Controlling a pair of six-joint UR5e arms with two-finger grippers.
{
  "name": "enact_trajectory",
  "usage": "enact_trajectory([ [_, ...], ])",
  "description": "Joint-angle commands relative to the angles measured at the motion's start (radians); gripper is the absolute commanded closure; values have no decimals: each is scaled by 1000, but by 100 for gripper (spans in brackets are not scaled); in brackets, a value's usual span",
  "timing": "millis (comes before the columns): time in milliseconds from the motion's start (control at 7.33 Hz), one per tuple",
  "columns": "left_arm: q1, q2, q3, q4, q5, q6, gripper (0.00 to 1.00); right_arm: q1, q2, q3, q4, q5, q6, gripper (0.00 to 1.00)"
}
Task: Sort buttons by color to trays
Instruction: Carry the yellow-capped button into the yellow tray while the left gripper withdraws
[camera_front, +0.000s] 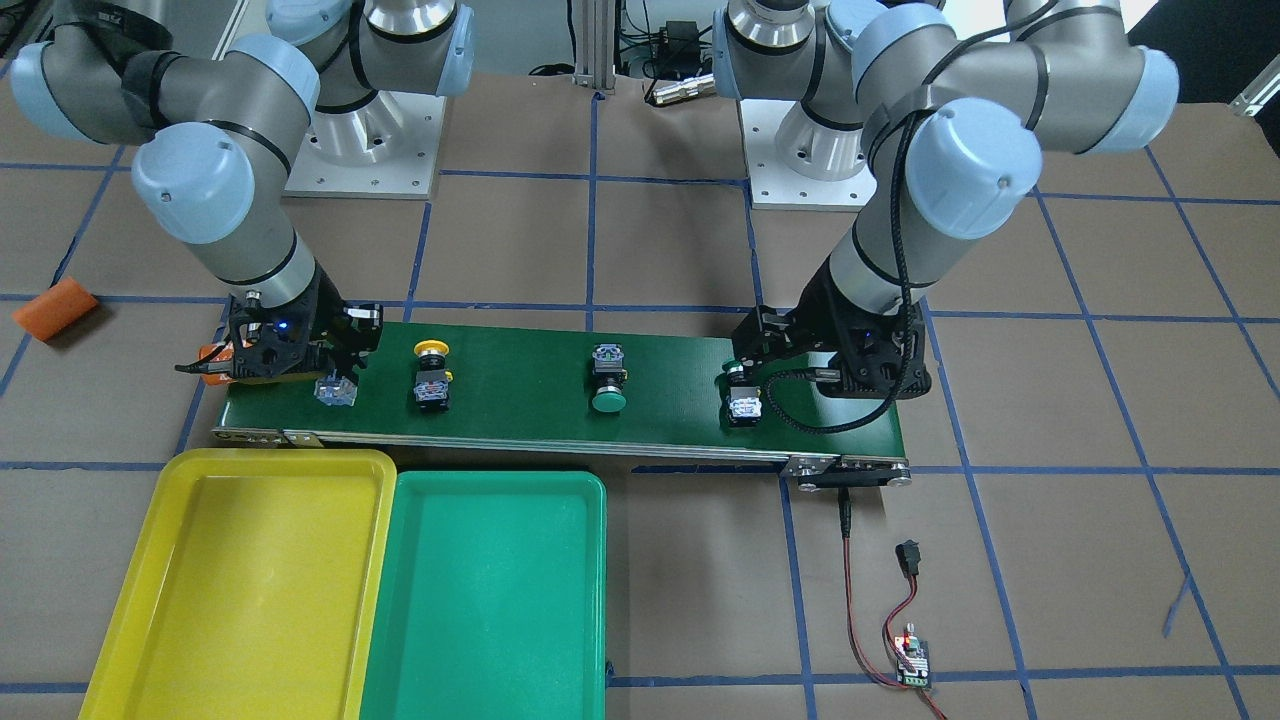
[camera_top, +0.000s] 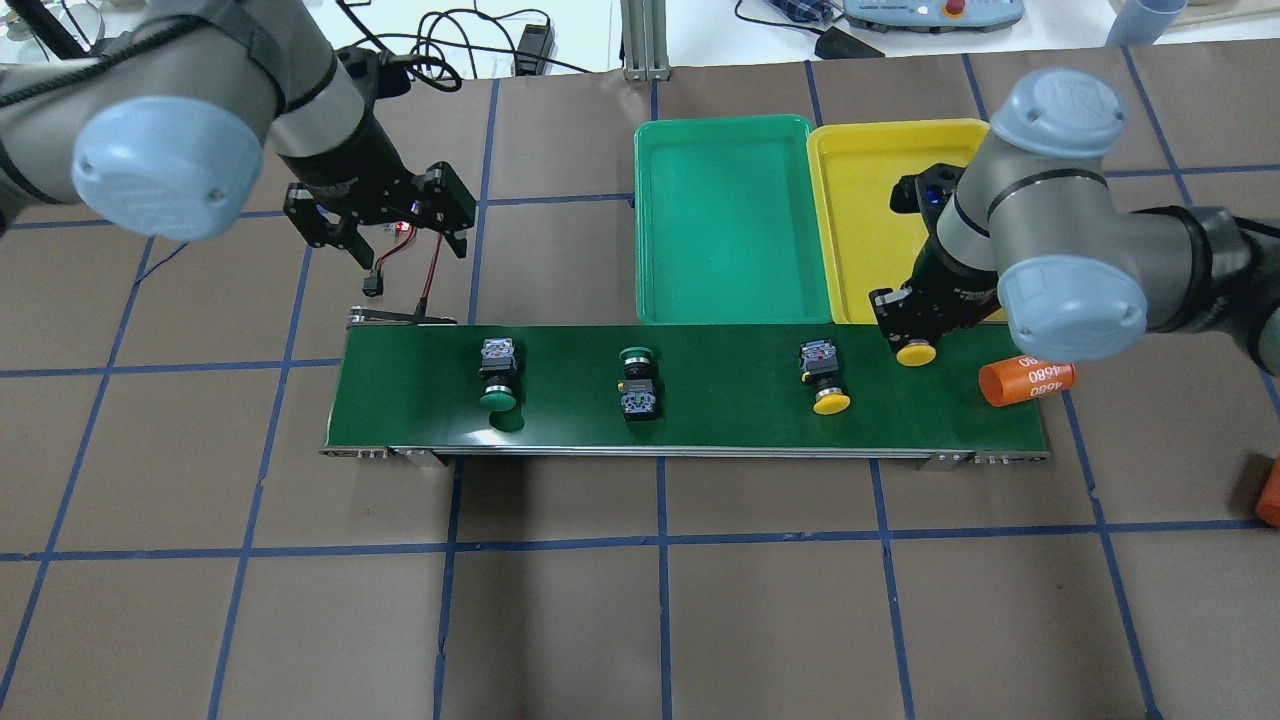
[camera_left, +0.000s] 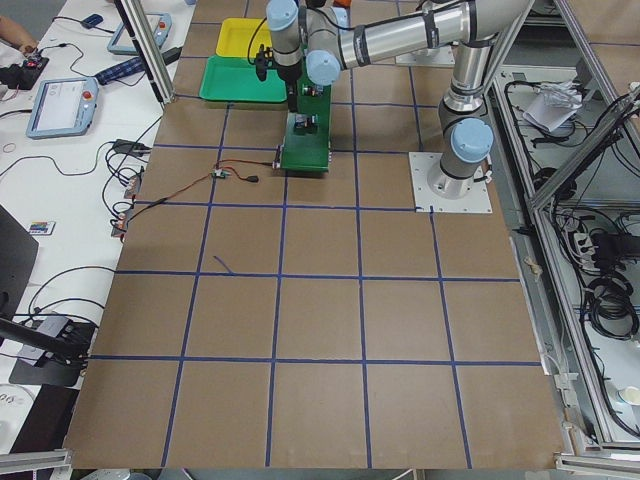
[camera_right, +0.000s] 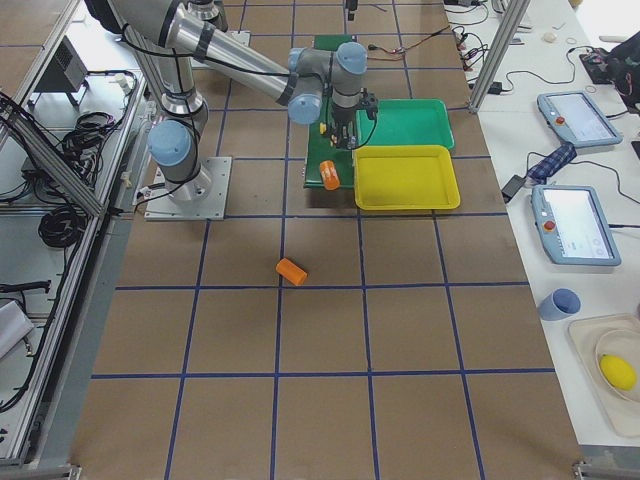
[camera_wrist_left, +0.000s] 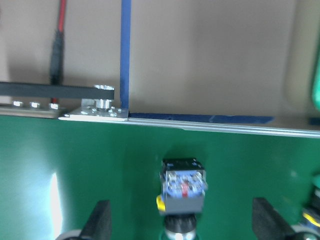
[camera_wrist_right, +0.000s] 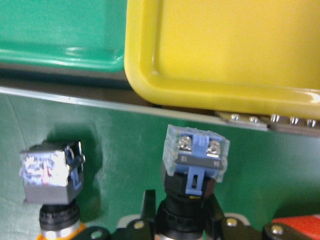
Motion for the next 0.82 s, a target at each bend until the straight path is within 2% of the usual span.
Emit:
enact_trajectory([
  [0, -8, 37, 156, -254, 44, -48, 0, -1, 231, -293, 25, -50, -2, 95],
  [136, -10, 51, 156, -245, 5, -55, 0, -1, 284, -358, 96, -52, -2, 45],
  [273, -9, 16, 155, -206, 10, -50, 0, -1, 287, -360, 121, -47, -1, 0],
  [545, -10, 89, 142, -197, 13, -49, 0, 2, 274, -354, 173, -43, 8, 0],
  [682, -10, 114, 100, -229, 16, -49, 0, 4, 236, -342, 216, -40, 7, 0],
])
